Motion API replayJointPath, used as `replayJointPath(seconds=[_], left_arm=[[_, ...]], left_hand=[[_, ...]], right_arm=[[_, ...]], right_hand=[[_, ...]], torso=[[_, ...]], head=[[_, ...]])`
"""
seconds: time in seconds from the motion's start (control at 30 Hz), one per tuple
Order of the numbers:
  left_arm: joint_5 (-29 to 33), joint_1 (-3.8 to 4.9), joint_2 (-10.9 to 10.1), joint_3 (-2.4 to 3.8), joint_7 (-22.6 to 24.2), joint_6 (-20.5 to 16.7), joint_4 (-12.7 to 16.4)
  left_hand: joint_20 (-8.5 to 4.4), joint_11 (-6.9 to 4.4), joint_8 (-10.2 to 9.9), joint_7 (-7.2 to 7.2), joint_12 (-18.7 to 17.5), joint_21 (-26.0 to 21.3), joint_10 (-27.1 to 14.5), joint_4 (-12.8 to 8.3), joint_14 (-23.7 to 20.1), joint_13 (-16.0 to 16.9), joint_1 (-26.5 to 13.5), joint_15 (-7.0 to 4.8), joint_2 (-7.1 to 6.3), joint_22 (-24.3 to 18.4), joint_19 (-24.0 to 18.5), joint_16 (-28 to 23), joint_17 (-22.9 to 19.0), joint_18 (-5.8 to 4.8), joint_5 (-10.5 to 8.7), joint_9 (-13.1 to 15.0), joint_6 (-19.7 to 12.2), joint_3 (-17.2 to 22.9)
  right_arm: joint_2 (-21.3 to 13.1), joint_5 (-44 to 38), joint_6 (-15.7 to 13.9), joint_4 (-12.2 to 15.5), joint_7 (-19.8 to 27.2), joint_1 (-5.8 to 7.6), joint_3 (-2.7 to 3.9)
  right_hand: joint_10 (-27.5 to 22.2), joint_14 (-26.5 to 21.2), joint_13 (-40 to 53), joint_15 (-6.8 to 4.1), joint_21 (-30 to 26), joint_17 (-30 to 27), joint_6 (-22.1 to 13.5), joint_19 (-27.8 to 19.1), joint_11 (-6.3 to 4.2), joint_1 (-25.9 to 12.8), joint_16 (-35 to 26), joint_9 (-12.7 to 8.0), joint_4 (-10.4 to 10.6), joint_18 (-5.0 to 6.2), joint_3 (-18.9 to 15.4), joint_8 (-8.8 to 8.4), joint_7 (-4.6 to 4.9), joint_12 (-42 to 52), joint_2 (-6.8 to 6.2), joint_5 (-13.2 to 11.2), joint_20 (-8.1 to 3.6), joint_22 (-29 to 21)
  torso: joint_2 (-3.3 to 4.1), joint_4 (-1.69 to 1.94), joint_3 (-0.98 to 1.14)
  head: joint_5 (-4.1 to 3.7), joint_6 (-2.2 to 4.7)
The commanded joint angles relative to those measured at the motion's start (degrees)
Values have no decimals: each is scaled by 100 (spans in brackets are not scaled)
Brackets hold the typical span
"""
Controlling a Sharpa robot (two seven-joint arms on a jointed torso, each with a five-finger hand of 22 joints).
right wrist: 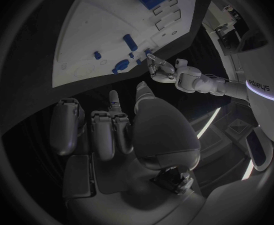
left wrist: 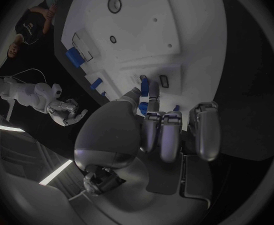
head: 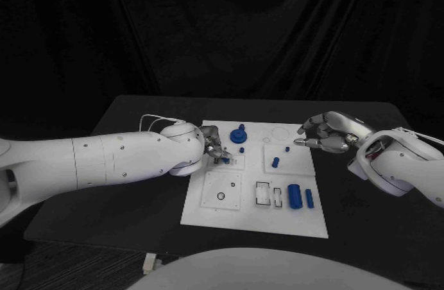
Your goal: Assemble the parts on the task board
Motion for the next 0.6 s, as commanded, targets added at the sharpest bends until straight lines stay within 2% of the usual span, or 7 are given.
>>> replayJointPath(seconds=[0.03, 0.3, 0.6], left_arm=[[-8, -11, 17, 4, 59, 33, 1], [-8, -12, 13, 4, 52, 32, 0], [-8, -13, 10, 4, 42, 64, -4]], left_hand=[[15, 31, -9, 25, -33, -39, 354, 73, 595, 1074, -79, 28, -1, 516, -27, -5, 1486, 16, -80, 10, -10, -34], [27, 48, -24, 43, -46, -52, 349, 220, 592, 1066, -210, 41, 6, 523, -28, -11, 1478, 17, -252, 17, -20, -158], [37, 59, -35, 54, -60, -63, 342, 341, 587, 1056, -339, 51, -11, 532, -28, -21, 1467, 18, -225, 24, -23, -307]], right_arm=[[0, -7, -33, -2, -36, -13, 4], [-3, -7, -32, -2, -38, -13, 4], [-8, -7, -35, 4, -40, -14, 4]], right_hand=[[598, 532, 1509, 47, -34, 1296, 39, -43, 53, 30, -38, -9, -8, 103, -36, 20, 17, 20, 9, 35, -5, 1010], [598, 531, 1509, 48, -41, 1294, 42, -46, 53, 35, -40, -10, -9, 104, -38, 19, 17, 20, 9, 38, -4, 1008], [598, 531, 1509, 48, -41, 1294, 42, -46, 53, 35, -40, -10, -9, 104, -38, 19, 17, 20, 9, 38, -4, 1008]], torso=[[2, 1, 1], [0, 1, 0], [0, 0, -1]], head=[[5, -1], [3, -1], [6, -1]])
